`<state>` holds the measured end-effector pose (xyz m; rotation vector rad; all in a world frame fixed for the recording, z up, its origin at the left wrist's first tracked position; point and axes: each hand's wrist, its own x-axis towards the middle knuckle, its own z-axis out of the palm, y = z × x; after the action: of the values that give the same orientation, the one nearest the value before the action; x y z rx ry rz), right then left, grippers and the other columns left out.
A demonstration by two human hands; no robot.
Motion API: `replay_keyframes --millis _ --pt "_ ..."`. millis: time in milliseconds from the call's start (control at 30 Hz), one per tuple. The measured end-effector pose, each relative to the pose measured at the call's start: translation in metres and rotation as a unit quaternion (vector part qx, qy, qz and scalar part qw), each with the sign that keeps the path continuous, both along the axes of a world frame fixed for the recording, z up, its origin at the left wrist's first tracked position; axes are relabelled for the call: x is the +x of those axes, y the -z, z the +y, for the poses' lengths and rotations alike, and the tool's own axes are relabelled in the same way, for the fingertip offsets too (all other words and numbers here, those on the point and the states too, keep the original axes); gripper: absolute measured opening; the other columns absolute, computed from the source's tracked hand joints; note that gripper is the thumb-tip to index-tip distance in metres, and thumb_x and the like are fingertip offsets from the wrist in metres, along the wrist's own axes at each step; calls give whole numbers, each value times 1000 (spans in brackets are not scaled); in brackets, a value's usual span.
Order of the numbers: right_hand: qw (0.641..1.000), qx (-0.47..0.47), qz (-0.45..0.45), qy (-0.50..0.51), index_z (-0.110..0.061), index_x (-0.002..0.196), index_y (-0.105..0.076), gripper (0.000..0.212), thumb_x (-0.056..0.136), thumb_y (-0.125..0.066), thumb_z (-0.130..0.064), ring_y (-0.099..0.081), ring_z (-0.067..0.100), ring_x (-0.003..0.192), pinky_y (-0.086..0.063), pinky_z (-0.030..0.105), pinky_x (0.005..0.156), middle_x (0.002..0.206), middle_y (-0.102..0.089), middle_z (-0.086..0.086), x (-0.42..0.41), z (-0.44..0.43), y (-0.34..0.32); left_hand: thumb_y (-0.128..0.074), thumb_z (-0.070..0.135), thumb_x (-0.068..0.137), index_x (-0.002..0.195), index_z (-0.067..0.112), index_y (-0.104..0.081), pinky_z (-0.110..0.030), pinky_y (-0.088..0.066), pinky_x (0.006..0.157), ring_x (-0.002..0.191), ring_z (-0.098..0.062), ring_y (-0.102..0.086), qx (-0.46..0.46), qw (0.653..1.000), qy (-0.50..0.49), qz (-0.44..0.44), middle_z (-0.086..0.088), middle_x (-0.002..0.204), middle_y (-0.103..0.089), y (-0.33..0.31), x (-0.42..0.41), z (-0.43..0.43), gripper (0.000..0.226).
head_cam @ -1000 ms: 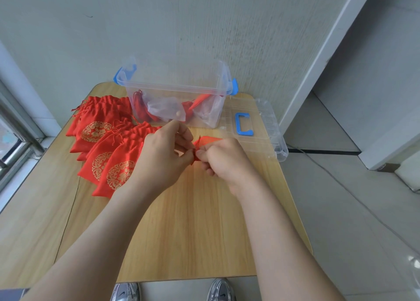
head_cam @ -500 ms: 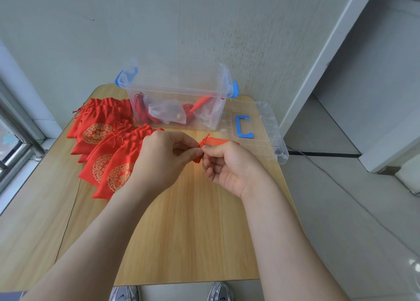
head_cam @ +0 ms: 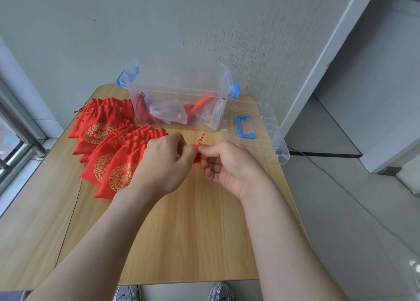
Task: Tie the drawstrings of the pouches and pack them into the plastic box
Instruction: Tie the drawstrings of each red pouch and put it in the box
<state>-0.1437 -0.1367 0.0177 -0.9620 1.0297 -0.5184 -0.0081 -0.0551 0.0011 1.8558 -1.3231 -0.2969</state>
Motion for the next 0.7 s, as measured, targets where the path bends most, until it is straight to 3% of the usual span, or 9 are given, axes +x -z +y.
replay_keyframes --millis 133,200,300,400,467,567,700 --pt "1000 0 1 31 -2 97 -75 8 91 -72 -3 -62 13 60 -49 25 55 73 -67 9 0 -2 3 -44 37 99 85 26 -58 -45 -57 70 68 -20 -70 -20 999 -28 -12 9 74 -69 5 5 -1 23" --pt "999 -7 6 37 -2 94 -74 4 91 -72 -3 -62 14 60 -49 26 56 72 -67 9 0 -3 3 -40 26 100 98 24 -64 -42 -56 80 84 -23 -71 -31 998 -46 -14 7 86 -72 8 7 -3 24" --pt "1000 -8 2 30 -2 96 -75 6 90 -72 -4 -63 15 62 -50 26 57 76 -69 11 0 -2 4 -43 18 106 116 14 -69 -29 -42 93 108 -19 -62 -45 997 -21 -51 1 111 -69 10 8 -5 28" --pt "1000 -12 -6 16 2 103 -78 16 90 -71 -3 -63 15 64 -50 25 58 81 -72 13 1 -2 4 -50 36 110 100 21 -72 -22 -41 82 91 -5 -59 -47 997 38 -41 13 93 -68 5 0 -5 28" --pt "1000 -23 1 8 3 101 -79 16 89 -69 -2 -64 17 66 -50 25 58 79 -73 14 1 -2 5 -56 42 108 87 24 -71 -20 -43 69 76 -4 -63 -36 998 49 3 13 76 -70 2 -2 -5 31" --pt "999 -35 13 5 4 101 -79 16 88 -73 -3 -65 16 66 -51 26 59 77 -71 12 0 -2 7 -62 40 106 87 25 -74 -28 -53 64 66 -8 -67 -39 996 48 60 7 70 -72 1 -1 -5 28" --pt "999 -46 15 6 5 102 -78 17 88 -76 -5 -63 14 63 -50 25 57 76 -68 10 1 -2 8 -59 27 107 89 19 -71 -23 -46 62 68 -11 -63 -59 997 42 -2 7 70 -67 5 -2 -8 23"
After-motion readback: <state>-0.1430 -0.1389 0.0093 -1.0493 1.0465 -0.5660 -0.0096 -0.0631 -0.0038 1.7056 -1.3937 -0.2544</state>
